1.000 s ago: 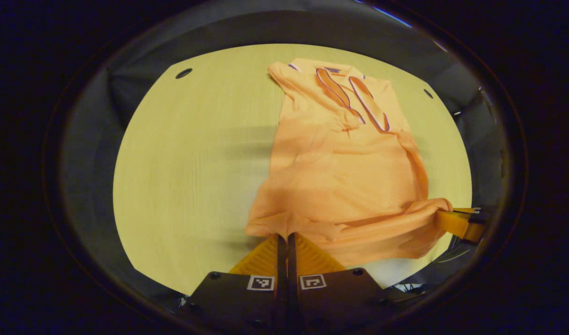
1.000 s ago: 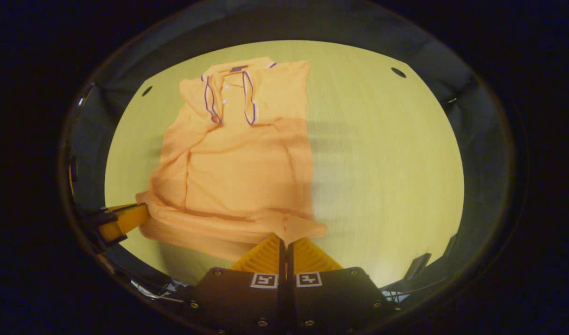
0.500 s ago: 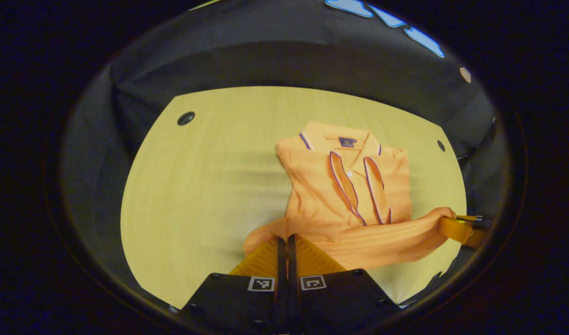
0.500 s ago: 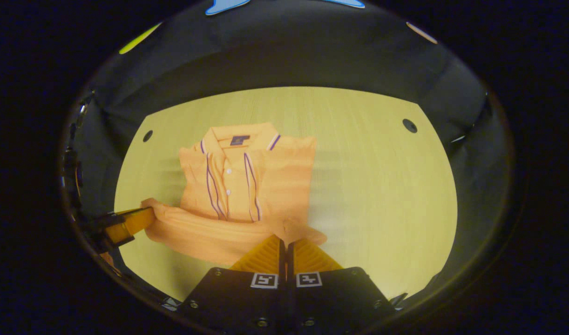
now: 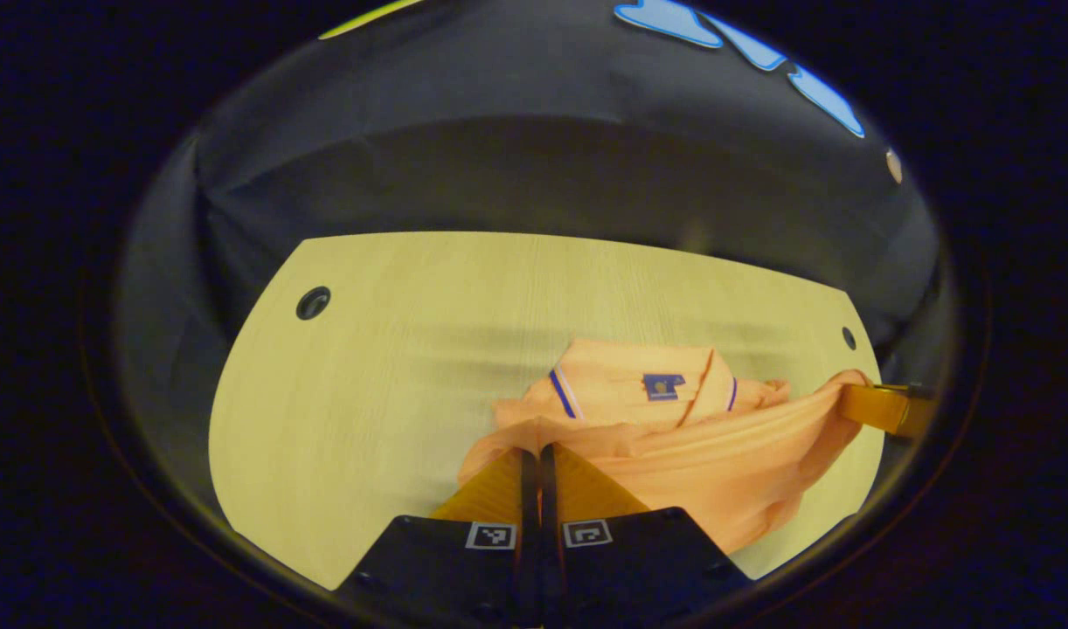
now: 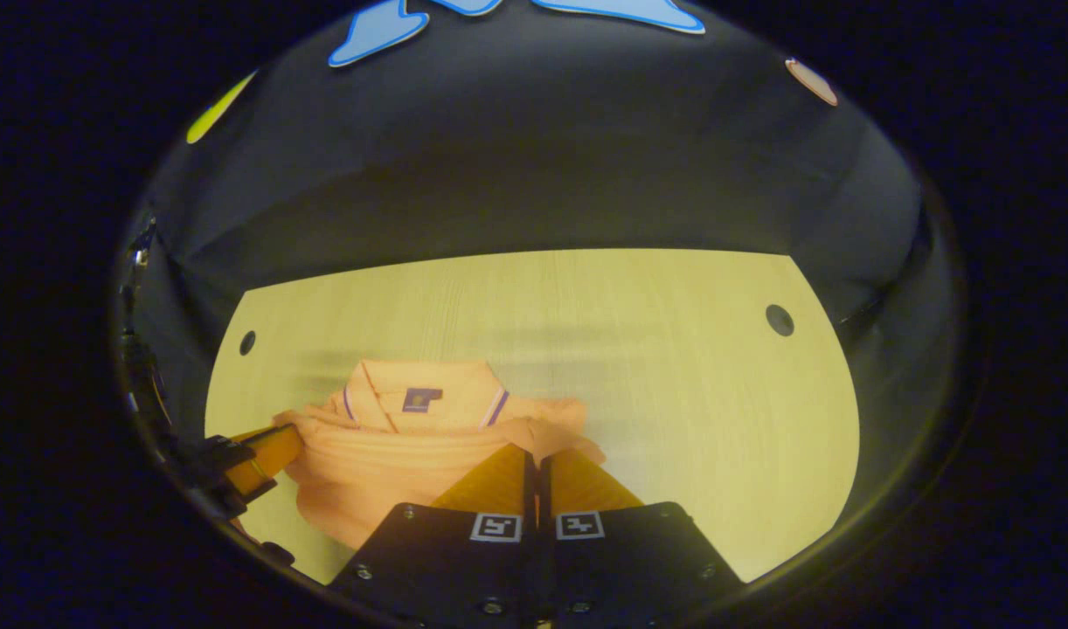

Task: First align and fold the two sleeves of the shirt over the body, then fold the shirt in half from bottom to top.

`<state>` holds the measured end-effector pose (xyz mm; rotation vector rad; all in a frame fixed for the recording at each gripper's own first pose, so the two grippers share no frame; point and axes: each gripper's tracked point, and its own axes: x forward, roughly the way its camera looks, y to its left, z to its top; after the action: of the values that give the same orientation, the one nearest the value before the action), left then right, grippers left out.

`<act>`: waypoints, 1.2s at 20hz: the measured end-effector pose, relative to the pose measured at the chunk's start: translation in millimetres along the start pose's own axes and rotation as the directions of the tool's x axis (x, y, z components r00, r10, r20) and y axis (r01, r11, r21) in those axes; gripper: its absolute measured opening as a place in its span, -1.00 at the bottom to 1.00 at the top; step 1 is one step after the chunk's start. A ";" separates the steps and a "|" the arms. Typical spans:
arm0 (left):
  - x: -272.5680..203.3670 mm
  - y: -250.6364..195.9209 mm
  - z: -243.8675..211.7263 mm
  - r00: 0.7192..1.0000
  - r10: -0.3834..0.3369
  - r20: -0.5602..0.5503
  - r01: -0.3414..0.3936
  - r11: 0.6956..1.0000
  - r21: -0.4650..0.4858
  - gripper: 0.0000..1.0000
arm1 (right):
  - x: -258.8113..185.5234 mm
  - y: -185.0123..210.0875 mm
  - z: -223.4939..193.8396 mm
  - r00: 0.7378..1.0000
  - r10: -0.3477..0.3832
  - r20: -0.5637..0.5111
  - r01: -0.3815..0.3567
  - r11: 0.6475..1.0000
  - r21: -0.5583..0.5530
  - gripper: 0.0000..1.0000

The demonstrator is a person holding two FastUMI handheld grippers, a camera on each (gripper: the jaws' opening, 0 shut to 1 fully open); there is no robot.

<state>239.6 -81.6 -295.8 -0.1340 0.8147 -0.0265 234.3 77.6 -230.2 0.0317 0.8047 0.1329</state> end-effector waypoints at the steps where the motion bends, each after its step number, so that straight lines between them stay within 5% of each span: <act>1: 11.0 -0.5 6.7 1.000 -0.003 0.013 0.003 1.000 0.006 -0.91 | 10.7 -0.9 6.5 1.000 -0.001 0.015 0.001 1.000 0.007 -1.00; 7: 57.5 -15.3 66.8 0.986 -0.014 0.164 0.015 1.000 -0.004 -0.98 | 64.5 -7.5 45.6 0.994 -0.023 0.111 0.023 1.000 0.000 -1.00; 9: 67.8 -19.7 81.6 0.980 -0.009 0.201 -0.001 0.999 0.053 -0.82 | 75.3 -7.0 51.6 0.989 -0.029 0.148 0.032 0.999 -0.014 -1.00; 13: 78.5 -22.9 77.7 0.977 0.016 0.212 -0.028 0.998 0.054 -0.89 | 82.0 -8.8 50.2 0.986 -0.037 0.161 0.047 0.997 -0.059 -1.00; 18: 86.1 -20.2 69.4 0.979 0.043 0.199 -0.050 0.998 0.030 -0.75 | 80.5 -9.1 52.7 0.982 -0.029 0.185 0.049 0.993 -0.103 -0.99; 21: 87.0 -23.6 62.7 0.983 0.069 0.172 -0.082 0.994 0.070 0.15 | 82.8 -9.1 44.3 0.988 -0.001 0.153 0.016 0.995 -0.096 -0.91; 22: 84.6 -23.6 63.6 0.983 0.063 0.173 -0.077 0.994 0.074 0.45 | 81.2 -11.1 40.4 0.990 -0.005 0.142 0.018 0.996 -0.090 -0.72; 24: 74.9 -28.0 66.0 0.984 0.034 0.176 -0.044 0.998 0.054 0.58 | 73.6 -17.2 42.5 0.988 -0.013 0.154 0.026 0.996 -0.081 0.35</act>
<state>339.8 -107.8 -301.6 -0.0646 0.6396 -0.0007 317.2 71.2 -254.9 -0.0442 0.6454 0.1434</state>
